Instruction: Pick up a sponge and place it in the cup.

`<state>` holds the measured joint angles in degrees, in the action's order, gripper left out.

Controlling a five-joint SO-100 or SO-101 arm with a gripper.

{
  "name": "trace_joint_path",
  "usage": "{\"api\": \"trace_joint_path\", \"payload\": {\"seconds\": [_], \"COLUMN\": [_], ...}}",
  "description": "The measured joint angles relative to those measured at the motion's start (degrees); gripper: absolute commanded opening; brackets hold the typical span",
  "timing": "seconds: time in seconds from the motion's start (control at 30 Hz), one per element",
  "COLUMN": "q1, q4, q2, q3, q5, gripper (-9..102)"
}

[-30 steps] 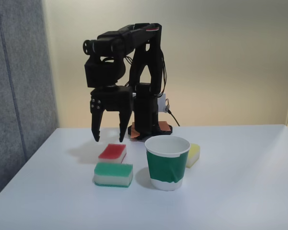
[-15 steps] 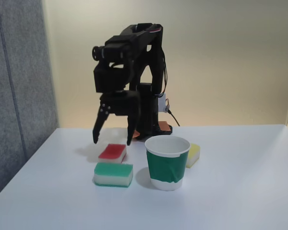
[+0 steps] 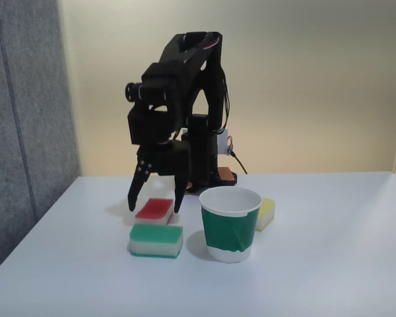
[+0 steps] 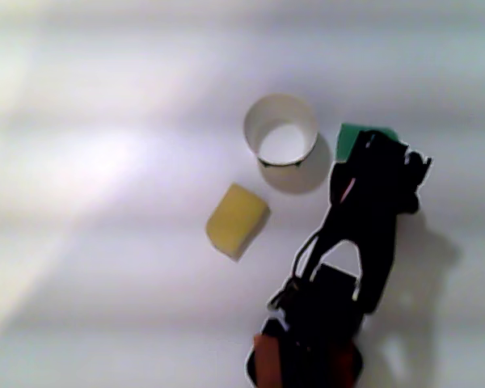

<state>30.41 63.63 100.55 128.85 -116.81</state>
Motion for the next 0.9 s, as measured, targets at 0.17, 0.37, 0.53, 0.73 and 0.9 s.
{"api": "trace_joint_path", "payload": {"seconds": [0.17,0.37,0.53,0.73,0.9], "q1": [0.2,1.5,2.7,2.7,2.2], "q4": [-1.5,-1.5,-1.9,-1.9,-1.2], "q2": [-0.1,0.1,0.2,0.2,0.2], "q3": [2.0,4.3,5.3,5.3,5.3], "q5": [-1.1,-2.7,-3.7,-3.6,-3.3], "gripper": [32,31,29,26,24]}}
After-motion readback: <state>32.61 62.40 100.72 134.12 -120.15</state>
